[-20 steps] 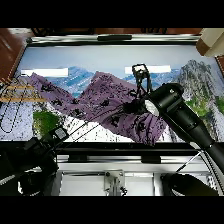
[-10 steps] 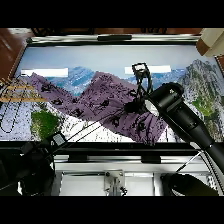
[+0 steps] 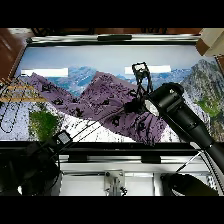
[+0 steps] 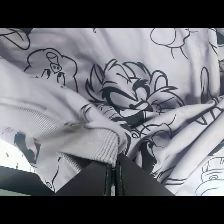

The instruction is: Fold the shirts.

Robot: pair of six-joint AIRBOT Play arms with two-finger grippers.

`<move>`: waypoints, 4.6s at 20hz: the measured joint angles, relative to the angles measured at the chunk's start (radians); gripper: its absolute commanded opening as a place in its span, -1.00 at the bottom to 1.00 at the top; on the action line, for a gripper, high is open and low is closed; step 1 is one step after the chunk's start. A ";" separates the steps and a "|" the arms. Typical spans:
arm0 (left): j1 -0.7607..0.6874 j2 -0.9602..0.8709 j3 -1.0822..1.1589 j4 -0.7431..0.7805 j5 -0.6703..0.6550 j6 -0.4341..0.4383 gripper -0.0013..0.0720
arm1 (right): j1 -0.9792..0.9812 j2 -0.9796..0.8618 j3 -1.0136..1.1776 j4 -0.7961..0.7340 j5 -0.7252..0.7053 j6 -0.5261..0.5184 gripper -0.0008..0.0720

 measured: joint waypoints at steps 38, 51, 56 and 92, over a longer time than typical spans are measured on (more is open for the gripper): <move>-0.338 0.085 -0.032 0.156 -0.105 -0.236 -0.84 | 0.000 0.010 0.000 0.038 0.025 -0.020 -0.75; -0.331 0.113 -0.065 0.174 -0.085 -0.225 -0.84 | 0.000 0.010 0.000 0.039 0.009 -0.008 -0.75; -0.341 0.127 -0.079 0.160 -0.062 -0.221 -0.84 | 0.000 0.010 0.000 0.039 0.006 -0.005 -0.75; -0.343 0.114 -0.117 0.074 0.011 -0.131 -0.84 | 0.001 0.145 0.099 0.217 0.175 -0.285 -0.77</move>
